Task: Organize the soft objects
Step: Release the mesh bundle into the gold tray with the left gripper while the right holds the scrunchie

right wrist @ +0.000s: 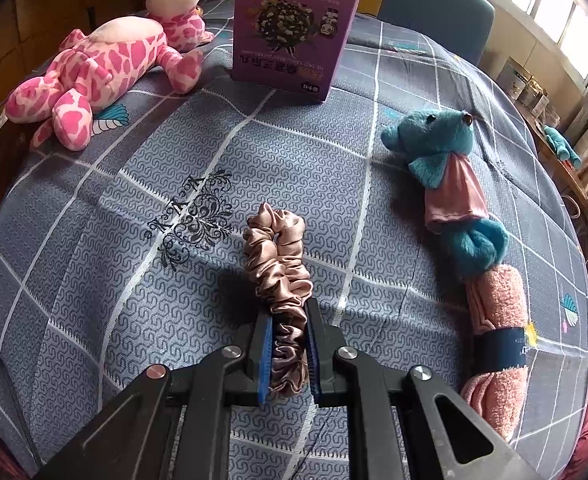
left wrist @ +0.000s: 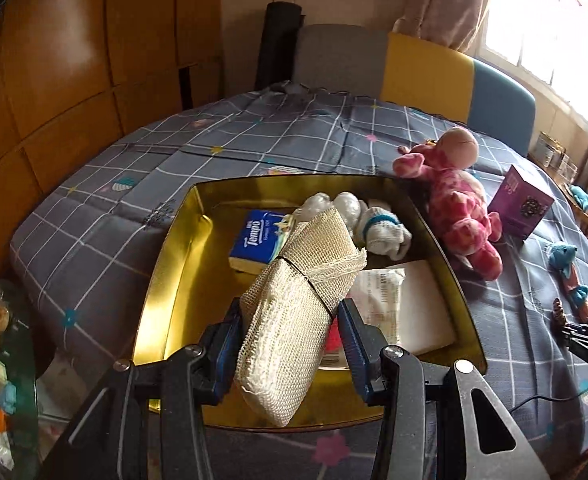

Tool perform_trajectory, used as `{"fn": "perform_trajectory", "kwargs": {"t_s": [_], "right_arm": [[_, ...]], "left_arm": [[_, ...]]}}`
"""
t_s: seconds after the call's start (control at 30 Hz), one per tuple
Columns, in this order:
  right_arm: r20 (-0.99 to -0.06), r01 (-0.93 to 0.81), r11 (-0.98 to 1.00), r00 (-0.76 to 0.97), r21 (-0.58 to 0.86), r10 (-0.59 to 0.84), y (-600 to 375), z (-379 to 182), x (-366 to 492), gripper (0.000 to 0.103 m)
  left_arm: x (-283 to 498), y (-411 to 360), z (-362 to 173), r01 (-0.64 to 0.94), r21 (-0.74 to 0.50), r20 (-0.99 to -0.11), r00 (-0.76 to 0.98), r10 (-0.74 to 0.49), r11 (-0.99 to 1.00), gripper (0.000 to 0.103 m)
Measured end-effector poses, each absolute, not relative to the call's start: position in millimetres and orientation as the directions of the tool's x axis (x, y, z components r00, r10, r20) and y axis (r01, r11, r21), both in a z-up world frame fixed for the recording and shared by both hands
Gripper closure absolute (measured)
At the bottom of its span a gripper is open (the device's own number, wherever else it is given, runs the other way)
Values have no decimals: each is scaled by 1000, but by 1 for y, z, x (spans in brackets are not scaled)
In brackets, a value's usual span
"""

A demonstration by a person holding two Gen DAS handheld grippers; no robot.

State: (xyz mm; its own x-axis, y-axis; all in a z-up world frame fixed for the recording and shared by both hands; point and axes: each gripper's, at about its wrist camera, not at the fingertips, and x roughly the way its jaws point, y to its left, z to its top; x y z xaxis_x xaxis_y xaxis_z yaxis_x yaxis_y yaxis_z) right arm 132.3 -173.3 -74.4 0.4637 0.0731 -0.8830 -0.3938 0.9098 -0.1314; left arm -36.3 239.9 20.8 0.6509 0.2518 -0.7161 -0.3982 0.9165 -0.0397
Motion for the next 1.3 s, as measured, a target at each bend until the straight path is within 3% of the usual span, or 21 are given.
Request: {"fn": "perform_trajectory", "kwargs": {"t_s": [0.2,0.67,0.93,1.3], "right_arm": [[-882,-397,907,467,-139,69,-173,-74,132,90],[-880,-405,901,470,-154,61,-171,-74,130,90],[-881,-405,901,470,-156,59,-171,-73,130,90],[-880,-409,897,472,-166,52,-169,-74,130,90]], "left_arm": [[-35,251,13,-419,-58,-730,637,248,906,56],[-37,334,-13,-572,-318,-801,588,108,756,56],[4,326,-33,-566,-272,-851,519,79,778,42],[-12,297,-38,-562,-177,-848,503,164,808,38]]}}
